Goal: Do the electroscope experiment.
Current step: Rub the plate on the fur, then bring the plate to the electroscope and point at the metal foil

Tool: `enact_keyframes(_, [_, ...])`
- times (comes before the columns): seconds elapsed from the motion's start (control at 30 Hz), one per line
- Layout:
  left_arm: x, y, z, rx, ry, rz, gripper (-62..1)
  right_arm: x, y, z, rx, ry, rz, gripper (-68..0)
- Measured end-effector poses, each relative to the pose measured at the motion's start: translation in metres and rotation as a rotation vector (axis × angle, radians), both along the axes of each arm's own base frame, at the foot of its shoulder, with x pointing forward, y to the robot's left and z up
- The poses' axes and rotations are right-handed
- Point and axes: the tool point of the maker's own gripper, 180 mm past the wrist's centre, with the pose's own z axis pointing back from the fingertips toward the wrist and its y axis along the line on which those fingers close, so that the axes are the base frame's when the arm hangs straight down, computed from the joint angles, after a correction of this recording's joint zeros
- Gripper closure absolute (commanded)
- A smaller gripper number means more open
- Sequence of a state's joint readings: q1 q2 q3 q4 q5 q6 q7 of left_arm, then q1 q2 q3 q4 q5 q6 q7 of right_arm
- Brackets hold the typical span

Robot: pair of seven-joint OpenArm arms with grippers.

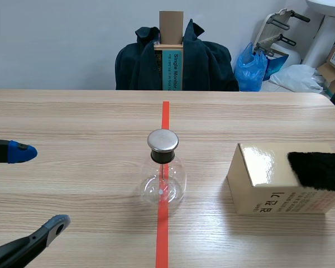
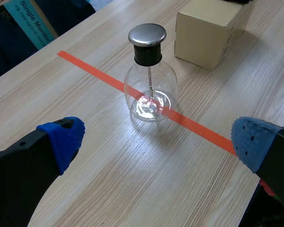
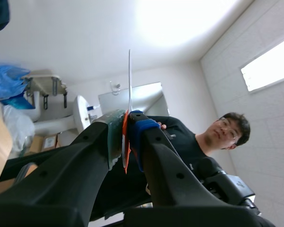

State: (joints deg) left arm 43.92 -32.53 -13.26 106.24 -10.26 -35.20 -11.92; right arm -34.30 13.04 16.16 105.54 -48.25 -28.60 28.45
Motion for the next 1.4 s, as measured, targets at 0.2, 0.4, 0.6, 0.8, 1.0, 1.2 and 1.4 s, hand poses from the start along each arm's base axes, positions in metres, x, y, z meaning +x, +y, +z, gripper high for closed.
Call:
enact_keyframes(0.2, [0.013,0.008,-0.015,0.054,0.023,0.023,-62.3,-0.001,0.001,0.020,0.068,-0.055,0.010,-0.7])
enact_keyframes(0.4, [0.025,0.019,-0.055,0.094,0.120,0.048,-15.6,0.001,0.004,0.031,0.090,-0.099,0.032,-0.7])
enact_keyframes(0.6, [0.032,0.007,-0.096,0.032,0.212,0.019,-1.8,0.004,0.011,0.032,0.099,-0.109,0.055,-0.7])
enact_keyframes(0.8, [0.058,-0.024,-0.117,-0.059,0.235,0.019,-1.8,0.011,0.022,0.041,0.117,-0.148,0.091,-0.7])
enact_keyframes(1.0, [0.076,-0.042,-0.132,-0.080,0.245,0.053,-1.8,0.018,0.050,0.042,0.127,-0.156,0.162,-0.7])
enact_keyframes(1.2, [0.086,-0.041,-0.131,-0.121,0.214,0.086,-1.8,0.026,0.092,0.037,0.162,-0.135,0.243,-0.7])
enact_keyframes(1.4, [0.088,-0.037,-0.134,-0.096,0.192,0.105,-1.8,0.024,0.138,0.013,0.144,-0.068,0.338,-0.7])
